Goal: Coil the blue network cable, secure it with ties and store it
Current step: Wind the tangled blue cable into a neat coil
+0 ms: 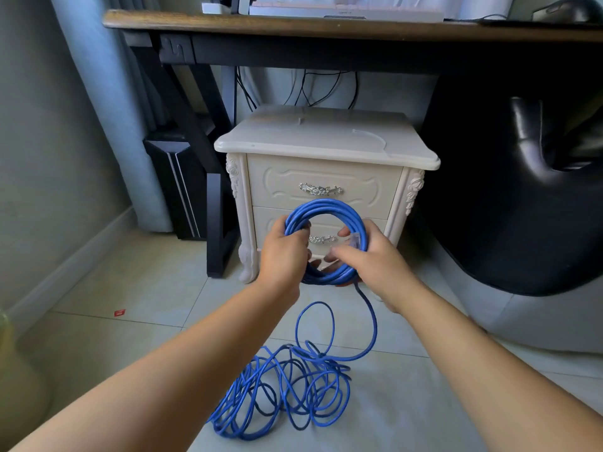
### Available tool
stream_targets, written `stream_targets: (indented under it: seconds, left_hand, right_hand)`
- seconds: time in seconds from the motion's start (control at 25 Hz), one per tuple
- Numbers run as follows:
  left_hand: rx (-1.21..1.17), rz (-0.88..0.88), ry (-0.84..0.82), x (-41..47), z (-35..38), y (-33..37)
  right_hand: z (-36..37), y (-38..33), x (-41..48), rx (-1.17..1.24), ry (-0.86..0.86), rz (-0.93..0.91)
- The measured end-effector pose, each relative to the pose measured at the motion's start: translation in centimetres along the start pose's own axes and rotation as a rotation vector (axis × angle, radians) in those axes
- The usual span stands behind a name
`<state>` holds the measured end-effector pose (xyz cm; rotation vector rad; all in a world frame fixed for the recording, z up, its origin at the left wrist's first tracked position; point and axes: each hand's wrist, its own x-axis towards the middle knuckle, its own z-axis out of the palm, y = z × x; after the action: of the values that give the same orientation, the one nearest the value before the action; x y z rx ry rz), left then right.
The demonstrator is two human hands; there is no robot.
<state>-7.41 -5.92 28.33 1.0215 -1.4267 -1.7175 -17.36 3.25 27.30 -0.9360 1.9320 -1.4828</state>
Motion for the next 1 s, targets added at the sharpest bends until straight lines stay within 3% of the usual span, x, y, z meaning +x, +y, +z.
stream_targets:
  seconds: [0.12,0.2,0.48,0.6,0.76,0.88,1.0]
  left_hand:
    - [0.022,-0.049,-0.153,-0.3,0.2,0.2]
    - [0.054,-0.038,-0.25,-0.2,-0.3,0.8]
    - [0.686,0.469,-0.318,-0.2,-1.6,1.2]
    - [0.779,0.471,-0.323,-0.3,-1.9,1.4]
    - [0.683,0.415,-0.269,-0.4,-1.9,1.9]
    - [0.512,0.34,-0.194,-0.4,-2.1,2.0]
    - [0.365,0.249,-0.088,0.2,-2.3,1.8]
  right_hand:
    - [-0.7,0.1,0.2,-0.102,0.179,-0.069]
    - [-1.5,-0.1,0.3,-0.197,0.196,-0.112]
    - [-1.3,-1.1,-0.6,-0.648,-0.048,-0.252]
    - [-0.6,-1.9,-1.2,-0.778,-0.077,-0.276]
    - [-1.0,-2.7,-1.6,-0.602,-0.041,-0.224]
    - [-1.8,-2.0,-1.4,-0.368,-0.148,-0.086]
    - [-1.7,-0.7,-1.0,-0.332,-0.269,-0.003]
